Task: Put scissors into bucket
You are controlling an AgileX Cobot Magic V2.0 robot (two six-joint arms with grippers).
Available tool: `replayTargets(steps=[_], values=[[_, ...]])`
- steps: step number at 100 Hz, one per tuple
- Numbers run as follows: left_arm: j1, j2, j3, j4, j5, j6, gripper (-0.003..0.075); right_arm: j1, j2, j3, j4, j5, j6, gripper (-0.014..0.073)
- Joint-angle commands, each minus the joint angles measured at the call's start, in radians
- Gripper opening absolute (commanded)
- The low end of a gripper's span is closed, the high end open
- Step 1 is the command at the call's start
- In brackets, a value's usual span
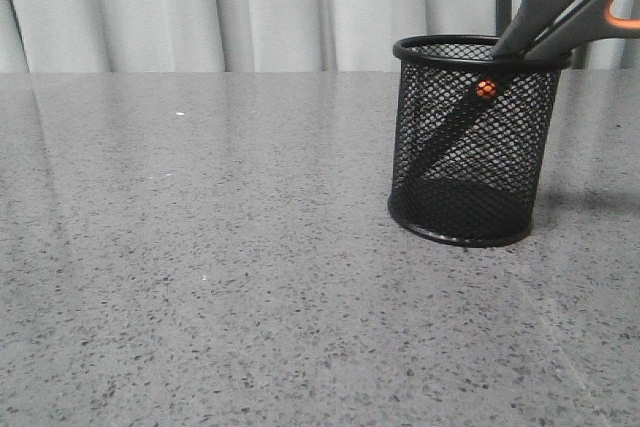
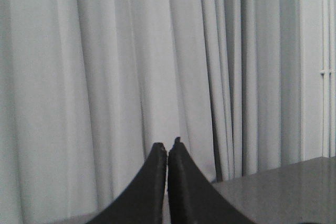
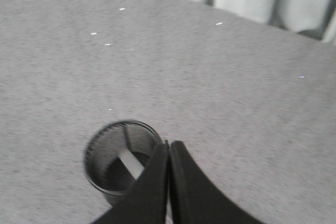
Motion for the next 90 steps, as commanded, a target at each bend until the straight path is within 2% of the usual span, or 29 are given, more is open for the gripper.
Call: replayTargets(steps=[1,18,32,47,90], values=[[-0.007,-0.039,0.059,-0.035,-0.045,-0.012,-0.002,0.001,-0.165,0.162,-0.068,-0.193,-0.006,-0.0051],[-0.007,-0.086,0.19,-0.037,-0.056,-0.012,-0.002,0.001,-0.498,0.561,-0.105,-0.422,-0.006,-0.0051],[-0.007,-0.086,0.24,-0.037,-0.056,-0.012,-0.002,0.001,-0.694,0.754,-0.098,-0.483,-0.006,-0.0051],[-0.007,-0.086,0.251,-0.037,-0.056,-0.012,-0.002,0.001,-0.82,0.826,-0.093,-0.49,-0.006,-0.0051],[-0.007,-0.086,0.251,-0.037,-0.046,-0.012,-0.002,0.001,-0.808,0.829,-0.09,-0.494,-0.006,-0.0051]])
